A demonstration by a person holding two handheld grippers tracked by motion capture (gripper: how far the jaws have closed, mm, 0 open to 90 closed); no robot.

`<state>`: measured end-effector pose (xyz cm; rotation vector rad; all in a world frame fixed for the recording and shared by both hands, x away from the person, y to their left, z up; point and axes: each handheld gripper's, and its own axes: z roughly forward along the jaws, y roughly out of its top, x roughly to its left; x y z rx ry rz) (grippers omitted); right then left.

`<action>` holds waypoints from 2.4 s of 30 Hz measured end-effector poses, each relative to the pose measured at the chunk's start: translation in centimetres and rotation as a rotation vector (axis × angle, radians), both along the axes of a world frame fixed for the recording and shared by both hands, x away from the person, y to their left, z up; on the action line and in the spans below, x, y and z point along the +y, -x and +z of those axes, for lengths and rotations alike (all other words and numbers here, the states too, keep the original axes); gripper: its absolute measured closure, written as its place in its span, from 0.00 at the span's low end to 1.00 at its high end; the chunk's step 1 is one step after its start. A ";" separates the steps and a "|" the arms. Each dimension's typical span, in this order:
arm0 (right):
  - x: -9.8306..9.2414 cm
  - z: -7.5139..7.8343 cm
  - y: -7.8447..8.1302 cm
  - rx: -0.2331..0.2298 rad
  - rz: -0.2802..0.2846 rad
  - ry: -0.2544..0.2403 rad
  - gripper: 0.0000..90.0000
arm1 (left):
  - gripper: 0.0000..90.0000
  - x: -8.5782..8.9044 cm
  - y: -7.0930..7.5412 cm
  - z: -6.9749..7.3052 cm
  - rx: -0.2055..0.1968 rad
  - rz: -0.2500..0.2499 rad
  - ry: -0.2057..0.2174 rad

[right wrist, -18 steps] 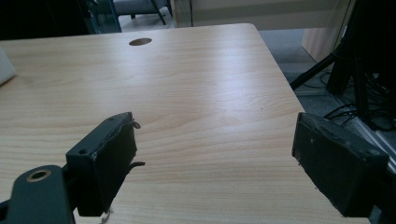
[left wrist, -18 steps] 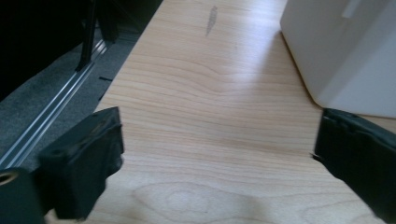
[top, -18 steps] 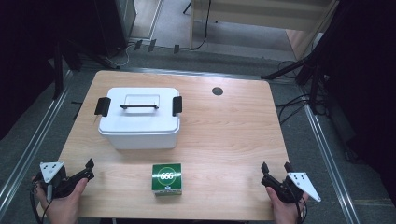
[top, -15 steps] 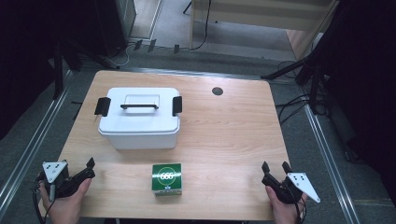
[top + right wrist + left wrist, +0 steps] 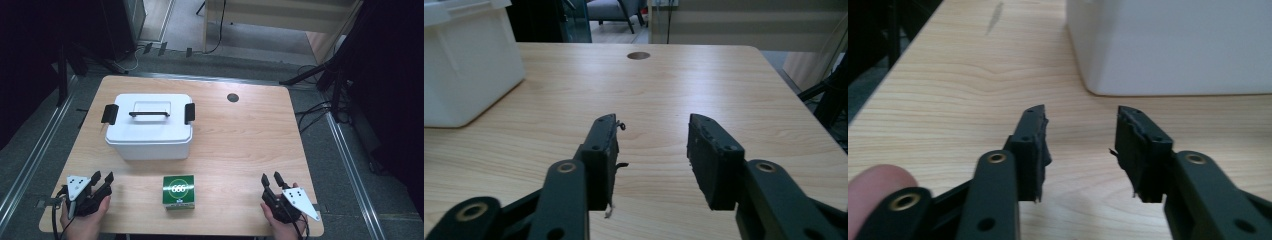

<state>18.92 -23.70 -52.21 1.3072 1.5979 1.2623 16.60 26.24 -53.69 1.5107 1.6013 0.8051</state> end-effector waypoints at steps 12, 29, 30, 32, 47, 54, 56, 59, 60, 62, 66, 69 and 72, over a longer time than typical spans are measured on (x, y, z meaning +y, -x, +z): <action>6.9 -0.3 1.2 0.060 0.273 -0.038 0.78 | 0.89 -4.1 0.2 0.3 0.036 -0.196 0.082; 12.3 -2.1 1.4 0.202 0.435 -0.014 1.00 | 1.00 -10.2 0.6 -0.2 0.090 -0.400 0.004; 12.5 -2.1 1.4 0.209 0.443 -0.015 1.00 | 1.00 -10.4 0.7 -0.2 0.090 -0.409 0.002; 13.0 -2.1 1.5 0.217 0.462 -0.017 1.00 | 1.00 -11.0 0.7 -0.1 0.090 -0.423 0.002; 11.8 -2.0 1.5 0.241 0.422 -0.024 1.00 | 1.00 -14.3 0.0 -0.4 0.077 -0.465 0.004; 10.4 -2.1 1.7 0.238 0.380 -0.008 1.00 | 1.00 -15.6 -0.3 -0.3 0.082 -0.495 0.011; 10.2 -2.1 1.7 0.239 0.373 -0.008 1.00 | 1.00 -16.0 -0.3 -0.3 0.081 -0.498 0.011; 10.0 -2.0 1.6 0.240 0.374 -0.004 1.00 | 1.00 -16.0 -0.4 -0.4 0.078 -0.497 0.023; 9.9 -2.0 1.6 0.241 0.377 -0.003 1.00 | 1.00 -15.8 -0.5 -0.3 0.073 -0.494 0.028; 9.6 -1.6 1.6 0.212 0.374 0.012 1.00 | 1.00 -15.1 -0.4 0.0 0.051 -0.464 0.028; 8.5 0.2 0.2 0.149 0.333 0.033 1.00 | 1.00 -11.1 -1.4 0.8 0.038 -0.359 0.052; 8.5 0.7 -0.4 0.140 0.335 0.028 1.00 | 1.00 -9.0 -1.8 1.3 0.029 -0.311 0.072; 9.3 1.9 -2.4 0.132 0.361 0.033 1.00 | 1.00 -5.6 -2.5 2.3 0.006 -0.228 0.087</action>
